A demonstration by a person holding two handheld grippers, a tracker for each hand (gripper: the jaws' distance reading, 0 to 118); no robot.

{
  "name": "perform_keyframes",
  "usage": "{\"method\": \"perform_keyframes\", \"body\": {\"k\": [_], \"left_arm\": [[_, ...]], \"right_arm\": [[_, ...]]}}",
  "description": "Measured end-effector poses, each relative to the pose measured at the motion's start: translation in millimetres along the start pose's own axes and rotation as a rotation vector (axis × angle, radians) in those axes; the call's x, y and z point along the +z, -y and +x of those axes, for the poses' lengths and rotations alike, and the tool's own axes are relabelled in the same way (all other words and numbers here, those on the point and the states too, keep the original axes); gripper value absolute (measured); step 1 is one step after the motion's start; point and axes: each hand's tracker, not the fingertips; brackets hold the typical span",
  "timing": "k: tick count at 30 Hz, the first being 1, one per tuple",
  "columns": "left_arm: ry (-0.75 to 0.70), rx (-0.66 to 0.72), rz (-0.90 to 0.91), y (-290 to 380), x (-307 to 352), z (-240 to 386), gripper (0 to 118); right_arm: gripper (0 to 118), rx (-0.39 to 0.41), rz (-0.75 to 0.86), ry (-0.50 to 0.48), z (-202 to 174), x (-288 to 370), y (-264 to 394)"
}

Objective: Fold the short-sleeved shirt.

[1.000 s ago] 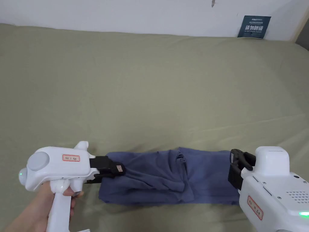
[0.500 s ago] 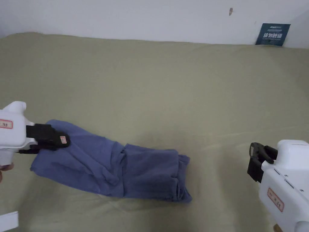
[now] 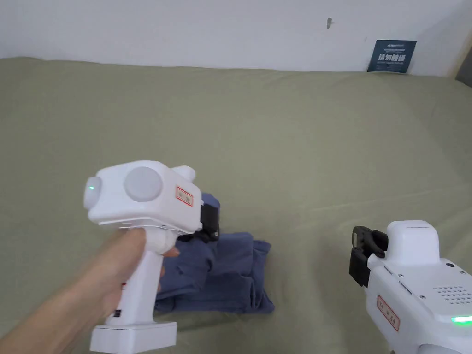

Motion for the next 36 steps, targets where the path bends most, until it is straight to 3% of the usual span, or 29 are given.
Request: {"method": "perform_keyframes", "body": {"k": [3,4,6,7,10,11,12,13,14,19,24,25,27,29,31,33,35,36], "left_arm": [[-0.056,-0.043,-0.030,6.5,-38.5,18.9,11],[-0.043,-0.058,-0.032,8.9,-49.1,20.7,26],[0.018,-0.096,-0.047,12.2,-63.5,22.0,101],[0.039,-0.082,-0.021,15.6,-55.8,23.6,118],[0.056,-0.002,0.059,3.4,-29.0,4.2,92],[0.135,0.040,0.104,10.2,-11.3,-5.3,80],[0.203,0.078,0.125,11.2,-2.2,-15.5,60],[0.245,0.132,0.117,10.6,4.0,-25.7,9],[0.263,0.163,0.116,12.2,4.7,-34.4,0],[0.459,0.229,-0.002,35.4,-35.6,-41.5,0],[0.435,0.209,-0.170,72.6,-101.8,-43.4,0],[0.373,0.195,-0.154,73.1,-108.4,-47.9,0],[0.459,0.250,-0.106,71.3,-98.6,-49.7,0],[0.422,0.206,-0.068,62.2,-77.4,-50.4,0],[0.418,0.131,-0.022,53.1,-45.2,-53.4,0],[0.421,0.124,0.022,43.6,-16.3,-67.6,0],[0.363,0.118,0.074,34.8,10.0,-87.3,0],[0.336,0.113,0.087,32.1,17.9,-97.1,0]], "right_arm": [[0,-0.003,-0.008,0.002,2.6,-0.8,1.5],[0,-0.005,-0.011,0.005,3.5,-1.2,2.1],[0,-0.009,-0.017,0.008,6.3,-1.9,3.3],[0,-0.012,-0.020,0.012,7.5,-2.4,3.8],[0,-0.025,-0.025,0.016,10.8,-2.2,5.3],[0,-0.031,-0.028,0.015,11.3,-2.8,5.4],[0,-0.036,-0.031,0.014,11.6,-3.3,5.4],[0,-0.039,-0.030,0.013,11.4,-3.4,5.6],[0,-0.040,-0.030,0.013,10.6,-3.5,5.7],[0,-0.043,-0.039,0.005,4.4,-2.9,7.9],[0,-0.029,-0.067,0.005,3.2,-5.9,13.0],[0,-0.027,-0.072,0.003,3.2,-7.4,14.0],[0,-0.023,-0.088,-0.003,1.5,-9.8,14.8],[0,-0.028,-0.100,-0.039,-3.2,-13.7,12.6],[0,-0.054,-0.136,-0.143,-13.0,-24.5,7.8],[0,-0.140,-0.231,-0.318,-23.7,-47.4,2.7],[0,-0.335,-0.364,-0.576,-33.9,-85.2,3.7],[0,-0.422,-0.408,-0.660,-38.5,-104.2,7.5]]}}
